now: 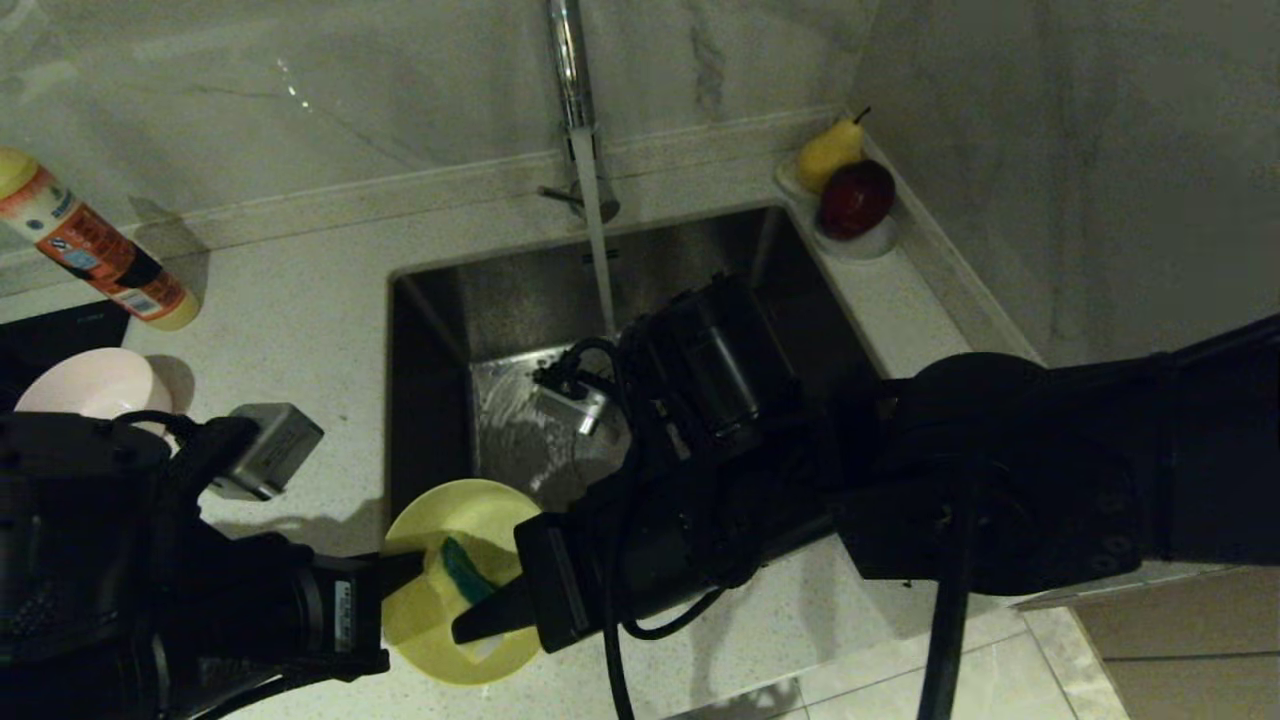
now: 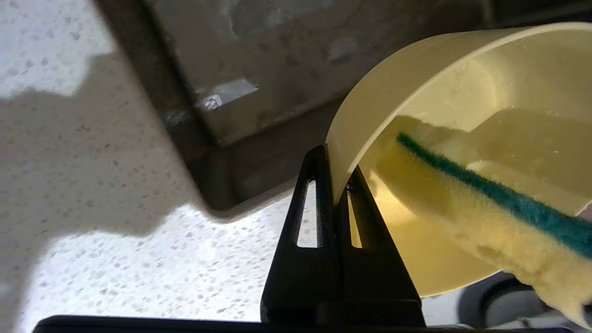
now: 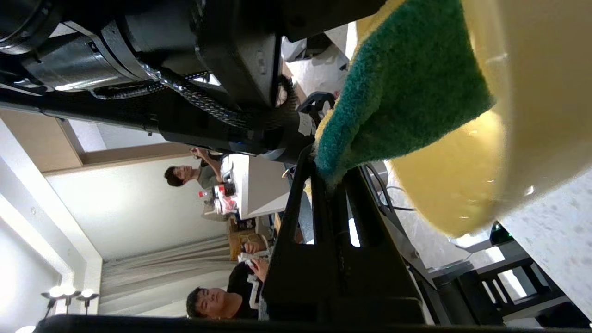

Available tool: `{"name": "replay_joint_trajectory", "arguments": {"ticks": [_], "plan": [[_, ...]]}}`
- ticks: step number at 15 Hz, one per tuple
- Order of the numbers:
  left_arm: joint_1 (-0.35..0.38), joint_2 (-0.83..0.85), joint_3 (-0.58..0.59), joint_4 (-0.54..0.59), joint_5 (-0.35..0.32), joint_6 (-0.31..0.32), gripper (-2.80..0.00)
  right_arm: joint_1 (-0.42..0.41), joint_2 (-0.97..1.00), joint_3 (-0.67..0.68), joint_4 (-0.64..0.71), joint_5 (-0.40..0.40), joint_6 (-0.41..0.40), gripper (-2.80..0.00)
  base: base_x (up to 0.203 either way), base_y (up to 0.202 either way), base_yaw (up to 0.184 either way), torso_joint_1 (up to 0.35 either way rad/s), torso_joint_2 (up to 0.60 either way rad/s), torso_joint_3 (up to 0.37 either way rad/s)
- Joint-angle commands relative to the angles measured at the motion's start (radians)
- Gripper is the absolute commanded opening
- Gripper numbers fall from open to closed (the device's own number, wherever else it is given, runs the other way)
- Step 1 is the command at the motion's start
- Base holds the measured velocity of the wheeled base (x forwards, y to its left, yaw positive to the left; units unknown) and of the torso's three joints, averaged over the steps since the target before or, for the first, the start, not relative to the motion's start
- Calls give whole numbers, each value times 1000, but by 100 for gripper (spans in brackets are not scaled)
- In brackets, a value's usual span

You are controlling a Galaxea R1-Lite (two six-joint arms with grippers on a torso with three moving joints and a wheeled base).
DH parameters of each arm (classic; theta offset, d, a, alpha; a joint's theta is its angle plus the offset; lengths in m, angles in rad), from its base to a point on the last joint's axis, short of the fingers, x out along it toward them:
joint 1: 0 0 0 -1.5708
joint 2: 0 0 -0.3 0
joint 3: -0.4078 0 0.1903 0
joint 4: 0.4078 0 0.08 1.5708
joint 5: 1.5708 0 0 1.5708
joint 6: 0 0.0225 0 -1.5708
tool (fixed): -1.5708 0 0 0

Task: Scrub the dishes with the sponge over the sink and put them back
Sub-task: Wipe the bowl

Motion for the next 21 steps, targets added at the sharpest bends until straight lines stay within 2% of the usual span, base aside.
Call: {"name": "replay_joint_trajectory", "arguments": {"ticks": [1, 5, 10, 14, 17, 21], "plan": [[-3, 18, 6, -2, 24, -1, -280, 4, 26, -17, 2, -8, 3, -280, 0, 0, 0, 0, 0, 0], [-3, 9, 30, -18, 38, 38, -280, 7, 37, -38, 2, -31, 3, -280, 0, 0, 0, 0, 0, 0], [-5, 16, 122, -154, 41, 85, -280, -18, 29, -57, 3, -33, 3, -280, 0, 0, 0, 0, 0, 0], [-3, 7, 126, -162, 52, 86, -280, -54, 16, -47, 6, -38, 3, -280, 0, 0, 0, 0, 0, 0], [-3, 12, 127, -165, 87, 85, -280, -56, -16, -10, 10, -38, 2, -280, 0, 0, 0, 0, 0, 0], [-2, 15, 110, -167, 87, 78, -280, -51, -75, 48, 12, -38, -2, -280, 0, 0, 0, 0, 0, 0]]}}
